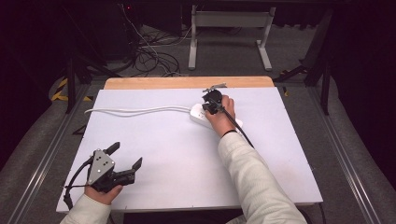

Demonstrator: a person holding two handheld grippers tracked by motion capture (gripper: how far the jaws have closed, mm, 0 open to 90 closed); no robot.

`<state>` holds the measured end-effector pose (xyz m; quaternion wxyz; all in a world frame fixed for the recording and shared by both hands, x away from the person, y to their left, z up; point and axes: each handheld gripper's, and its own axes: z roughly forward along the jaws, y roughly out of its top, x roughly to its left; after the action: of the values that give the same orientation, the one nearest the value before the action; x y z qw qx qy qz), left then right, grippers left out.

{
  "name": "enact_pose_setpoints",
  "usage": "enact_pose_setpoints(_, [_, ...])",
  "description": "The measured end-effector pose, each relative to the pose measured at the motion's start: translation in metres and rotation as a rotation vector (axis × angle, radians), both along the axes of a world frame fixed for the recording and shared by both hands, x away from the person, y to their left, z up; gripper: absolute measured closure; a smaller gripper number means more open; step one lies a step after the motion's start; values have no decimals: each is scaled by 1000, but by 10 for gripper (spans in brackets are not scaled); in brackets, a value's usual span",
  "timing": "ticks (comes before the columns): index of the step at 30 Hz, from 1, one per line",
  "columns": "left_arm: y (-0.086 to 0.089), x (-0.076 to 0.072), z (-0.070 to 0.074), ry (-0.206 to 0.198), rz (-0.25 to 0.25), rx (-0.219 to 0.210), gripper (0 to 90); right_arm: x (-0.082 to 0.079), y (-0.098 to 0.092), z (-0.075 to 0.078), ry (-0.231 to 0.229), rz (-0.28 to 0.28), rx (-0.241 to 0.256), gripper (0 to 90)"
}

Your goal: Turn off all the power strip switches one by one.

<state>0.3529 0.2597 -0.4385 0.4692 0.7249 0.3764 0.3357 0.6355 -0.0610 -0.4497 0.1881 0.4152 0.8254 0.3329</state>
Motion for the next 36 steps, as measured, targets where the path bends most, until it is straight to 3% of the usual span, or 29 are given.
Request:
enact_pose_setpoints(17, [1,0,0,1,3,1,129,-2,2,-3,-19,-24,-5,900])
enact_pose_setpoints(29, [0,0,-1,3,2,1,129,-1,1,-3,-2,-34,19,900])
enact_pose_setpoints(36, [0,-1,-1,2,1,0,129,-1,3,-4,-5,-38,3,900])
